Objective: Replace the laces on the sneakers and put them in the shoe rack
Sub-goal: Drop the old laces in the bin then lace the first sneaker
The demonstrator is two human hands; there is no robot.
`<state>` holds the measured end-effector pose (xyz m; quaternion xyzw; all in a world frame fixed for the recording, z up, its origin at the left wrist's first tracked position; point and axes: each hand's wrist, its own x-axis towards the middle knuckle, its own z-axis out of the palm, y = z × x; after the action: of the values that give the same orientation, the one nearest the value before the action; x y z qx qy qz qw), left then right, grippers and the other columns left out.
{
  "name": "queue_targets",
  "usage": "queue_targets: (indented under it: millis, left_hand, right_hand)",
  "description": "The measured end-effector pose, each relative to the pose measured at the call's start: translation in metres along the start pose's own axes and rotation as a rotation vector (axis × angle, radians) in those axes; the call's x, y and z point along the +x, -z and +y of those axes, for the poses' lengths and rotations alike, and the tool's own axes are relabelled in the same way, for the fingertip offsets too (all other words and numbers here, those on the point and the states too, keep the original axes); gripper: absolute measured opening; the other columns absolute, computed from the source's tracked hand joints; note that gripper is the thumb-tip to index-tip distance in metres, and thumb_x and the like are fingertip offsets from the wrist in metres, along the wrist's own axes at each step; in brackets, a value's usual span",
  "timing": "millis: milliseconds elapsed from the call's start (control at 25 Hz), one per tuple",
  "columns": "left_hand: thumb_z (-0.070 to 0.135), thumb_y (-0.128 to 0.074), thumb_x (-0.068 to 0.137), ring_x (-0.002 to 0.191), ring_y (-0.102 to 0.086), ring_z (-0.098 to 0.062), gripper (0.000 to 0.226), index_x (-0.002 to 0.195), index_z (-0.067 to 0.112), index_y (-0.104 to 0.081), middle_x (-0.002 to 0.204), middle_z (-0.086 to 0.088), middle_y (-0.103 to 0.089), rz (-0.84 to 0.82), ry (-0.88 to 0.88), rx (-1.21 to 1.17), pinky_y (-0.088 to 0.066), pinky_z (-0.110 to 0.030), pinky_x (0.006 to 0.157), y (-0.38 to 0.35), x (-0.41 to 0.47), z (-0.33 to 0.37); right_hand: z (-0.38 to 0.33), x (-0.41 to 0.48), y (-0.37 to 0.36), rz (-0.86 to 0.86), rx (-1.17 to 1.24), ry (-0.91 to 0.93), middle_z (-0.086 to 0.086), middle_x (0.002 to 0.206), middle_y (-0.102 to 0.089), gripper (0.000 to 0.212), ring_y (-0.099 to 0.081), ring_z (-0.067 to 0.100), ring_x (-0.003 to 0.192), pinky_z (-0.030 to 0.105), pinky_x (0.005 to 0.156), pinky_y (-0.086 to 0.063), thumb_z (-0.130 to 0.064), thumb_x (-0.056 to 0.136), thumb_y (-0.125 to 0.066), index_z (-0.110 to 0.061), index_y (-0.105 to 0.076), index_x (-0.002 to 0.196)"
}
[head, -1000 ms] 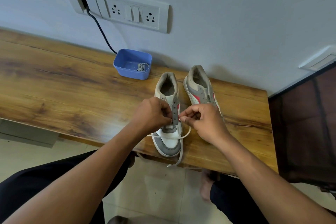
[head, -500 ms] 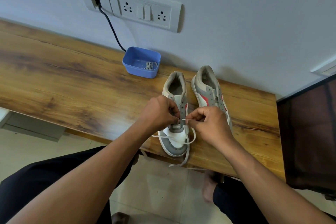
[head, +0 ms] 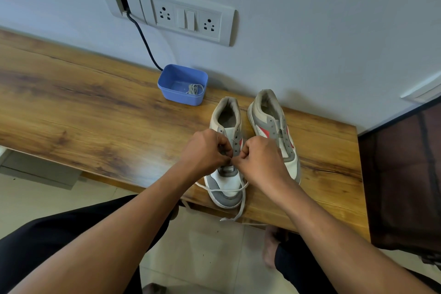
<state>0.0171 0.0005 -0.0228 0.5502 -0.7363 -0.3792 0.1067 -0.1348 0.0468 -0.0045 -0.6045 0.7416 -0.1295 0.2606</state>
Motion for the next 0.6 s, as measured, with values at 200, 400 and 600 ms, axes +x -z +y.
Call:
queue_targets:
  millis: [200, 400, 600]
  left_hand:
    - [0.018, -0.086, 0.077, 0.058, -0.057, 0.014, 0.01, 0.082, 0.023, -0.079, 0.067, 0.017, -0.064, 0.007, -0.01, -0.018, -0.038, -0.004, 0.048, 0.0, 0.002, -0.004]
    - [0.017, -0.083, 0.081, 0.053, -0.055, 0.013, 0.01, 0.088, 0.024, -0.081, 0.055, 0.02, -0.057, 0.015, 0.02, -0.063, -0.037, -0.005, 0.047, -0.002, -0.001, -0.008]
    - [0.022, -0.083, 0.082, 0.063, -0.062, -0.001, 0.009, 0.089, 0.026, -0.08, 0.07, 0.013, -0.069, -0.041, 0.027, -0.033, -0.048, -0.015, 0.054, -0.001, 0.004, -0.01]
  right_hand:
    - [0.001, 0.009, -0.001, -0.052, 0.042, -0.026, 0.002, 0.069, -0.07, 0.02, -0.067, 0.015, 0.065, 0.031, 0.061, -0.056, -0.015, 0.085, -0.08, -0.016, -0.071, 0.067]
    - [0.009, 0.015, 0.003, -0.121, 0.25, -0.141, -0.003, 0.074, -0.075, 0.017, -0.073, 0.017, 0.073, 0.037, 0.074, -0.063, -0.014, 0.082, -0.089, -0.021, -0.077, 0.071]
    - [0.01, 0.017, -0.002, -0.124, 0.332, -0.22, 0.002, 0.077, -0.078, 0.017, -0.077, 0.024, 0.077, 0.049, 0.076, -0.066, -0.015, 0.077, -0.092, -0.02, -0.078, 0.07]
